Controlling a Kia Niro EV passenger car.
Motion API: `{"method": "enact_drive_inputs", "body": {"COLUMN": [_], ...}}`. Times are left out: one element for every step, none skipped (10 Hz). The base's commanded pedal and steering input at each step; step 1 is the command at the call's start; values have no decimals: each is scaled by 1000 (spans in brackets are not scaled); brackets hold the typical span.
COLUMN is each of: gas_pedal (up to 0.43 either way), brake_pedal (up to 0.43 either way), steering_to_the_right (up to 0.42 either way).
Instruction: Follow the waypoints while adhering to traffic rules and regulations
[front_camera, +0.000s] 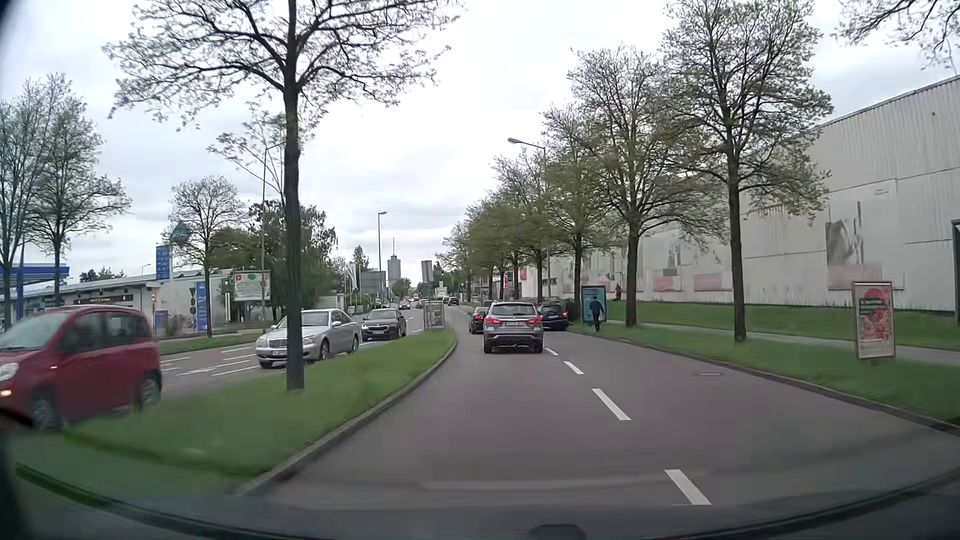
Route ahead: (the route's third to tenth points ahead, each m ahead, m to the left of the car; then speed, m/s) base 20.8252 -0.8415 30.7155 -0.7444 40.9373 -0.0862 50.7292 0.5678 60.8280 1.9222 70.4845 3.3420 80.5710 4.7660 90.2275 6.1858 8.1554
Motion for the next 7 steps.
{"method": "enact_drive_inputs", "body": {"gas_pedal": [0, 0, 0, 0, 8, 79, 87], "brake_pedal": [0, 0, 0, 0, 0, 0, 0], "steering_to_the_right": [5, 3, 3, 3, 3, 3, 3]}}
